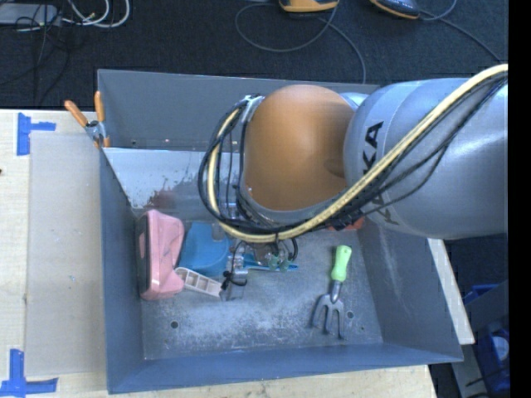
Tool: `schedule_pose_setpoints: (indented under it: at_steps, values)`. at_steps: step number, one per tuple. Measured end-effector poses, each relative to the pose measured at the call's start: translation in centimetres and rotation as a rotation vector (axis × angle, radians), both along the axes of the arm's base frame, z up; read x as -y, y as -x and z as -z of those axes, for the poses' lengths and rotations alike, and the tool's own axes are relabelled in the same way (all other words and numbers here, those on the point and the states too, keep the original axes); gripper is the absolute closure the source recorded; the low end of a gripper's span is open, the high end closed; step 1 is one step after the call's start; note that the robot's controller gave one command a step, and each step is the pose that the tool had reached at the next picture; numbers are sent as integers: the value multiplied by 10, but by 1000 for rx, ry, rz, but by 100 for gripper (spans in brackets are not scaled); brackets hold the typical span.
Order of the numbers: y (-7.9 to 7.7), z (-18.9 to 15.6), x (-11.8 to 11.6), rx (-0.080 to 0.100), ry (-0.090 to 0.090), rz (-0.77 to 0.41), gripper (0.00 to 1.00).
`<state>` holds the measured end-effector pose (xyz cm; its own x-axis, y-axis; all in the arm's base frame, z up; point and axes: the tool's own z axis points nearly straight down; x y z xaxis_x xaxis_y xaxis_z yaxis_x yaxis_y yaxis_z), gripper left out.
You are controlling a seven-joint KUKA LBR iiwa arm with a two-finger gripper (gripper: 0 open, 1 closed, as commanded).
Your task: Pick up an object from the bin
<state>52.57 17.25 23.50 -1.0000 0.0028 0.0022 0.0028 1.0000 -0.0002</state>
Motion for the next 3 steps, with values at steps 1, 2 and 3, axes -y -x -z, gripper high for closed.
schedule_pose_setpoints:
  at_steps: [1, 2, 3]
  values:
    - [0, 0, 0, 0, 0, 0, 0]
    - [-3, 15, -13, 6, 0, -59, 0]
    - [25, 75, -13, 2, -3, -325, 0]
